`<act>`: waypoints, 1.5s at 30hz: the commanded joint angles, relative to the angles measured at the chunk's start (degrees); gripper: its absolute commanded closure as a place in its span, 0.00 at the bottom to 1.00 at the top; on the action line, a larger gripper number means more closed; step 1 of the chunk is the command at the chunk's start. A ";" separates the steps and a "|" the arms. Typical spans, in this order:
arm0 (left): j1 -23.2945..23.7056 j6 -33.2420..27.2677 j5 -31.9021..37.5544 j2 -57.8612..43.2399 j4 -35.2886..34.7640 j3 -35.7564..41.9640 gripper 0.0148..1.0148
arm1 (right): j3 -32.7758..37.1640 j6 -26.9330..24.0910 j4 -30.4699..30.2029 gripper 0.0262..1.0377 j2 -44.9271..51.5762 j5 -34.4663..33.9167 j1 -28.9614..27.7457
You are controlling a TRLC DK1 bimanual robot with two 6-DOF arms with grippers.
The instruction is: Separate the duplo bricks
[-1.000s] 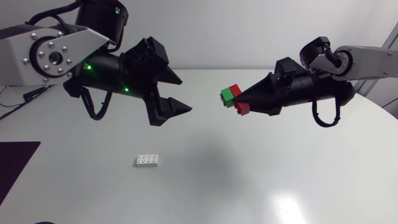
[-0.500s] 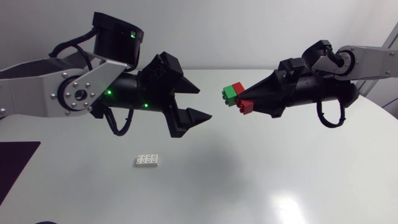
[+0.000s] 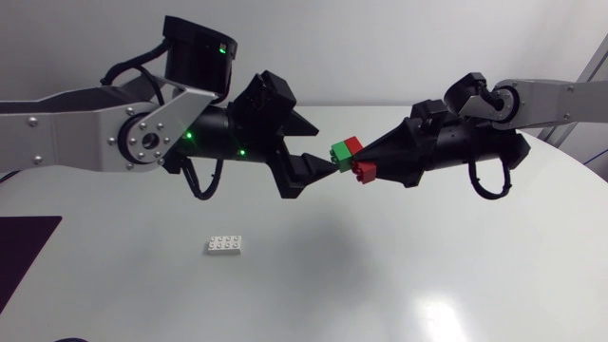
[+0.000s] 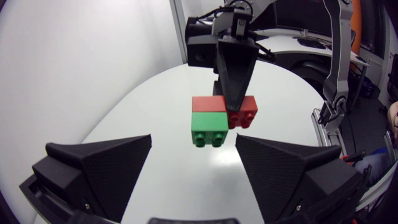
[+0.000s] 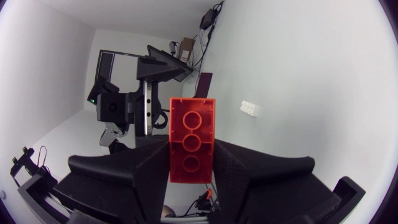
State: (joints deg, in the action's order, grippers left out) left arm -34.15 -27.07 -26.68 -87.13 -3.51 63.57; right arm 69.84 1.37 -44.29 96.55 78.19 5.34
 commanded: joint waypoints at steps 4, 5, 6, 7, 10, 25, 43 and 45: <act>-0.57 2.11 -0.48 -1.55 0.96 1.64 0.09 | -0.06 -1.10 0.79 0.83 1.80 0.64 0.54; -0.65 2.20 -0.48 -1.55 0.96 1.47 0.09 | 0.12 -1.10 0.79 0.83 1.88 0.64 0.54; -0.83 2.28 -0.48 -1.55 0.96 1.20 0.09 | 0.21 -1.01 0.79 0.83 1.97 0.64 0.54; -1.00 2.28 -0.48 -1.55 1.05 1.03 0.09 | 0.38 -1.01 0.79 0.83 2.06 0.56 0.54; -1.44 2.64 -0.48 -1.55 1.66 0.68 0.09 | 0.47 -0.93 0.79 0.83 2.06 0.64 0.54; -2.50 3.60 -0.48 -3.75 3.42 1.03 0.24 | 0.21 -0.84 0.79 0.83 1.09 0.64 0.63; -3.64 4.48 -0.48 -5.59 4.56 1.47 0.71 | -0.50 -0.93 0.88 0.83 0.39 0.91 0.19; -3.64 4.39 -0.48 -5.68 4.65 1.47 0.71 | -0.67 -1.01 0.88 0.83 0.39 0.91 0.19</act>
State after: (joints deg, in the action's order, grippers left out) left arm -37.10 -24.08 -26.61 -91.22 0.69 63.77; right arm 69.84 1.19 -43.42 97.23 78.04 5.63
